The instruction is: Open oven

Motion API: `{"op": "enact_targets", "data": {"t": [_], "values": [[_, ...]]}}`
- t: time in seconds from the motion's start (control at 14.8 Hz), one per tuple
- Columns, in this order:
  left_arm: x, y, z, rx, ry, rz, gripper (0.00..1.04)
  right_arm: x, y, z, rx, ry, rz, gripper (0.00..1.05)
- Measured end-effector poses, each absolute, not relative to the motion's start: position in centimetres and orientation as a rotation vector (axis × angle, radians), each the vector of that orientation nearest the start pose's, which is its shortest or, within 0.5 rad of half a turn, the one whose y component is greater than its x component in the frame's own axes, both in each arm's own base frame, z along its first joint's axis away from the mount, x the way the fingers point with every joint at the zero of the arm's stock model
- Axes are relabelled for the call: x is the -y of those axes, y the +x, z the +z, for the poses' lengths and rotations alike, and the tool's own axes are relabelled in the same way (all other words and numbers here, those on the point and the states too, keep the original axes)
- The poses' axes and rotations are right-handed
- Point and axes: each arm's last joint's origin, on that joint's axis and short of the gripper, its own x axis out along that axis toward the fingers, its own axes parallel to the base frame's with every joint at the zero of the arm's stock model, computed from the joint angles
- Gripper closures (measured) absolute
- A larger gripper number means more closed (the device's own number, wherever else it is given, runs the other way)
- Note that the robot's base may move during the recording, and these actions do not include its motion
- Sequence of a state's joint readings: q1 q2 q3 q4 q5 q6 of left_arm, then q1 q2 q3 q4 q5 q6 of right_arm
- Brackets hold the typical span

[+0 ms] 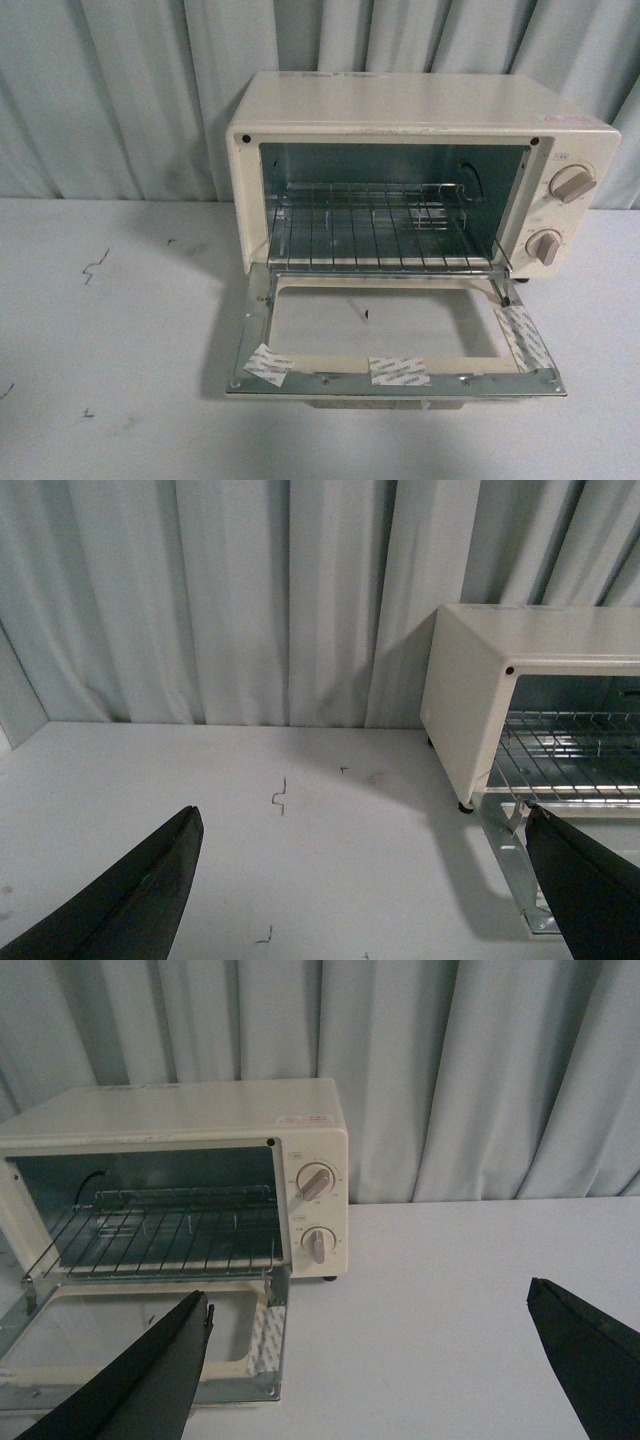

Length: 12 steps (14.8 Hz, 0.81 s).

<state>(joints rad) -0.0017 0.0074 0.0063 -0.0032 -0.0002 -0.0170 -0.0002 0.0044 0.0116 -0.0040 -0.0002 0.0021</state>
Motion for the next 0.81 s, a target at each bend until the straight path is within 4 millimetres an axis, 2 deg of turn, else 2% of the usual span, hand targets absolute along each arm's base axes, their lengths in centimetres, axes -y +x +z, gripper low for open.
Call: {"op": "enact_targets", "data": {"t": [0.81], "values": [[0.02, 9.78, 16.48, -0.004, -0.017, -0.001, 0.07, 0.0, 9.73, 16.67, 0.003, 0.002, 0.0, 0.06]]}}
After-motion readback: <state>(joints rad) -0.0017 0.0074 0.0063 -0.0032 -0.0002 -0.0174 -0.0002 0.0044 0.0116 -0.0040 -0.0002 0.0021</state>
